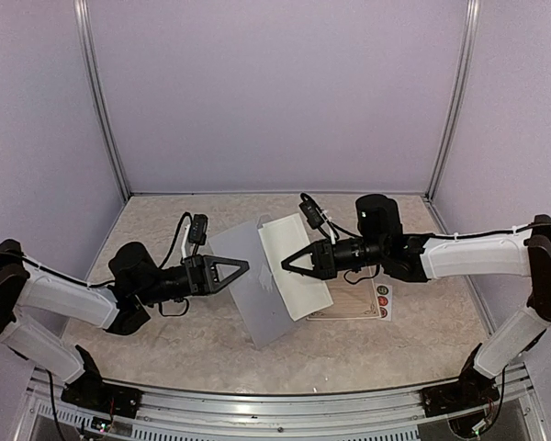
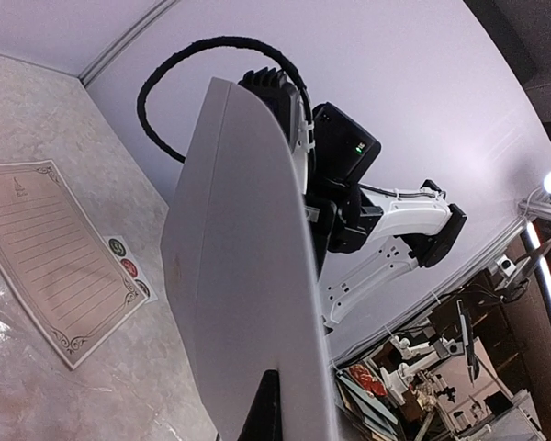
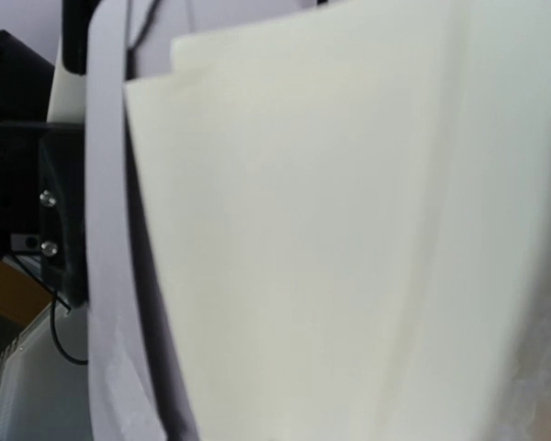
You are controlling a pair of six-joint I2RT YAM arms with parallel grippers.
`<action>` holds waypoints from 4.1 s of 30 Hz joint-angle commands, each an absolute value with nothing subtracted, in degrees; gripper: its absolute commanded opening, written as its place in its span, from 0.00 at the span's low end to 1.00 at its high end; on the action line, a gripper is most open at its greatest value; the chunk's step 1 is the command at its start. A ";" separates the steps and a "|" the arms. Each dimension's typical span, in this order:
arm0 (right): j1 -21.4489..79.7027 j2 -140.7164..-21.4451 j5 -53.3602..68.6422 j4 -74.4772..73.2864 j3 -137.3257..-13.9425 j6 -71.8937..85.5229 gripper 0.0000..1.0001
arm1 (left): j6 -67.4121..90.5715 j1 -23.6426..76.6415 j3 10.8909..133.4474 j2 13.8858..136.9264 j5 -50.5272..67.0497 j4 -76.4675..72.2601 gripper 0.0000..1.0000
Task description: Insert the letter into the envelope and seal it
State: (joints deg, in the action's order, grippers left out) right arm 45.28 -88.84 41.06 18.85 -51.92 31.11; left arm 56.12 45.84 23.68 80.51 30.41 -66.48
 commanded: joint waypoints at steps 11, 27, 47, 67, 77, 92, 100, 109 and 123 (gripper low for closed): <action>45.99 -88.96 40.75 15.49 -52.67 30.49 0.00 | 55.55 46.41 23.04 78.61 30.43 -68.81 0.00; 46.80 -89.01 44.64 17.24 -54.39 26.60 0.00 | 56.42 46.58 24.57 80.64 32.14 -68.90 0.00; 47.73 -91.06 46.76 31.79 -51.35 35.63 0.00 | 57.34 47.18 24.79 82.13 31.03 -71.02 0.14; 50.44 -92.78 40.44 38.23 -51.62 40.16 0.00 | 59.03 48.16 24.53 84.90 30.10 -76.38 0.08; 50.88 -90.53 36.25 29.57 -52.85 36.54 0.15 | 57.97 48.14 23.67 83.67 29.05 -75.71 0.00; 48.94 -84.68 38.40 27.53 -47.82 36.77 0.00 | 57.37 48.08 23.33 82.07 29.30 -75.07 0.01; 50.61 -88.38 38.86 34.21 -48.53 40.49 0.00 | 57.13 48.34 24.43 83.38 29.69 -74.99 0.14; 52.70 -92.63 39.73 36.84 -51.59 41.44 0.00 | 57.04 48.65 25.06 83.80 29.92 -75.12 0.14; 51.88 -87.73 36.26 29.20 -50.38 37.54 0.25 | 56.84 48.60 23.49 82.60 29.18 -75.64 0.00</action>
